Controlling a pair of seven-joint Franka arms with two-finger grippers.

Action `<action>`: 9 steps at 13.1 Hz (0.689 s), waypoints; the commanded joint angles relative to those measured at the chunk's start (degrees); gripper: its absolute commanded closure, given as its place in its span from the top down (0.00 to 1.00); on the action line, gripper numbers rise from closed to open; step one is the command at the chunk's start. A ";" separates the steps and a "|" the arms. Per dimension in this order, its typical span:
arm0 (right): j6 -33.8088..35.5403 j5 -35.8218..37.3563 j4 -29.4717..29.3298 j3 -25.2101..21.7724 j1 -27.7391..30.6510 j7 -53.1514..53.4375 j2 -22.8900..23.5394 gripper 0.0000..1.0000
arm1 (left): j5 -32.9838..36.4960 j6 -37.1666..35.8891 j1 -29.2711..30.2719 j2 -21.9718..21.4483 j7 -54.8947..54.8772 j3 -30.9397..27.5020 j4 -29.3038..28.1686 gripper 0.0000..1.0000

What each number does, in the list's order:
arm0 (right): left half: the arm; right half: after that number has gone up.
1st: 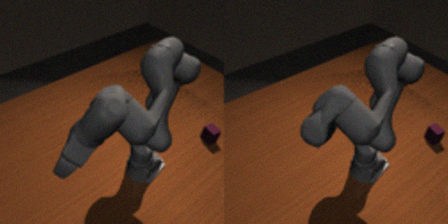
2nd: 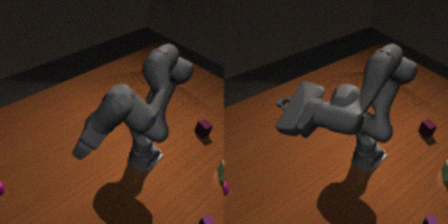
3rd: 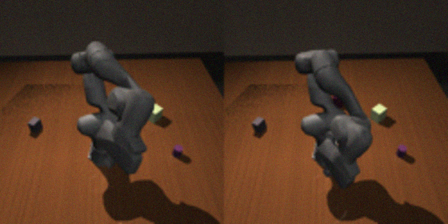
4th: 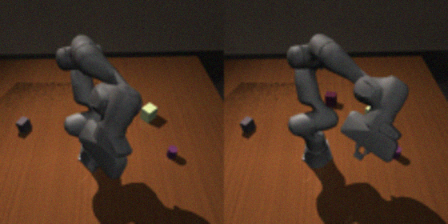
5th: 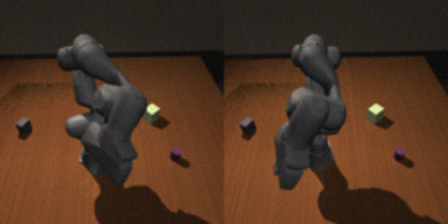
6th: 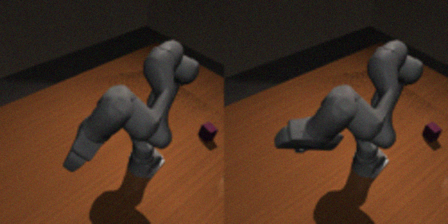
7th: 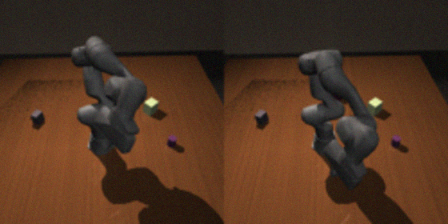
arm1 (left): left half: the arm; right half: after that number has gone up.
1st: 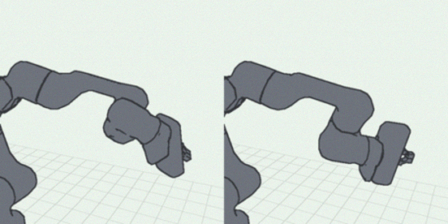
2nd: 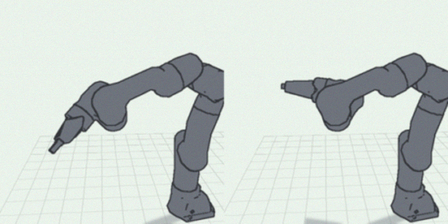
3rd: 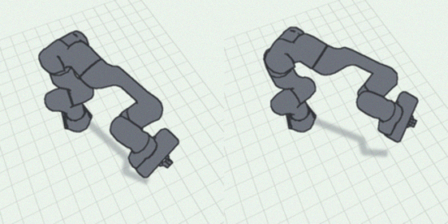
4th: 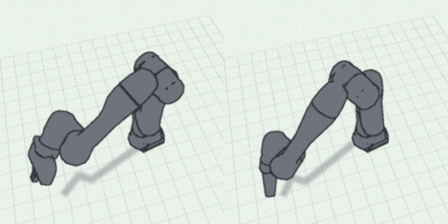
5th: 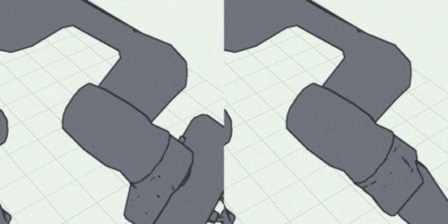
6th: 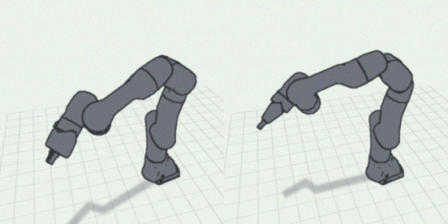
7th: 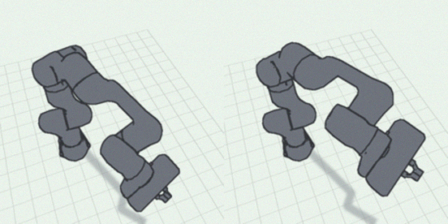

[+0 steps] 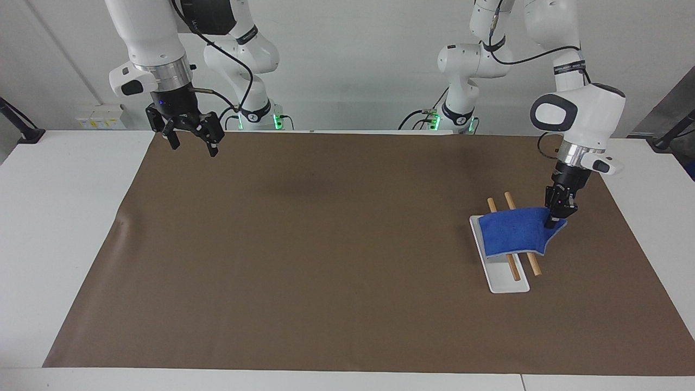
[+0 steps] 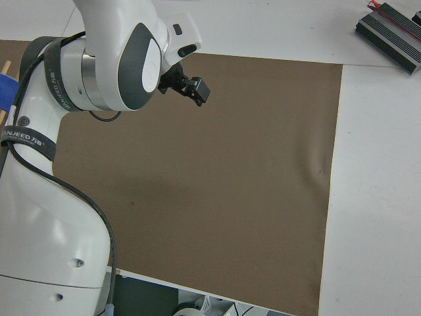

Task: Right arm passes towel to left arm to hang

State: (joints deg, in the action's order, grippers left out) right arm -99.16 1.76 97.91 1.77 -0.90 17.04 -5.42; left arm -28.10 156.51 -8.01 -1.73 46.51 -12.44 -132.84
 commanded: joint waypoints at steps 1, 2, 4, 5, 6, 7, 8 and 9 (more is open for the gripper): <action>3.26 2.80 -5.79 -2.37 -2.08 -2.53 3.83 1.00 | -0.82 0.82 -0.70 -0.38 -0.99 -0.21 -1.90 0.19; 4.32 2.90 -7.63 -4.21 -3.40 -3.41 5.14 1.00 | -0.82 0.64 -0.70 -0.38 -1.07 -0.21 -1.90 0.58; 5.12 2.64 -8.53 -4.58 -3.15 -3.86 5.68 1.00 | -0.64 0.46 -0.61 -0.38 -1.16 -0.30 -1.81 0.83; 5.99 2.38 -8.27 -4.50 -3.06 -3.86 5.68 1.00 | -0.29 0.37 -0.52 -0.30 -1.34 -0.39 -1.55 0.90; 6.17 1.85 -8.09 -4.50 -2.36 -3.95 5.60 1.00 | -0.11 -1.28 -0.35 -0.21 -3.25 -0.48 -0.76 0.90; 6.17 1.76 -8.00 -4.23 -2.01 -3.95 5.59 1.00 | -0.11 -4.61 -0.08 0.14 -6.06 -0.65 1.25 0.90; 6.35 1.67 -7.39 -4.23 -2.00 -4.04 5.16 1.00 | 1.54 -10.21 0.01 0.75 -8.35 -2.39 4.05 0.90; 6.35 1.67 -6.52 -4.23 -2.00 -4.73 4.63 1.00 | 6.60 -17.05 -0.08 1.54 -9.07 -4.50 8.52 0.90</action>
State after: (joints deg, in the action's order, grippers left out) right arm -93.93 3.55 91.33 -2.51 -3.34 14.12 -0.47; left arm -26.45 149.24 -8.00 -1.64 40.10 -13.68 -131.14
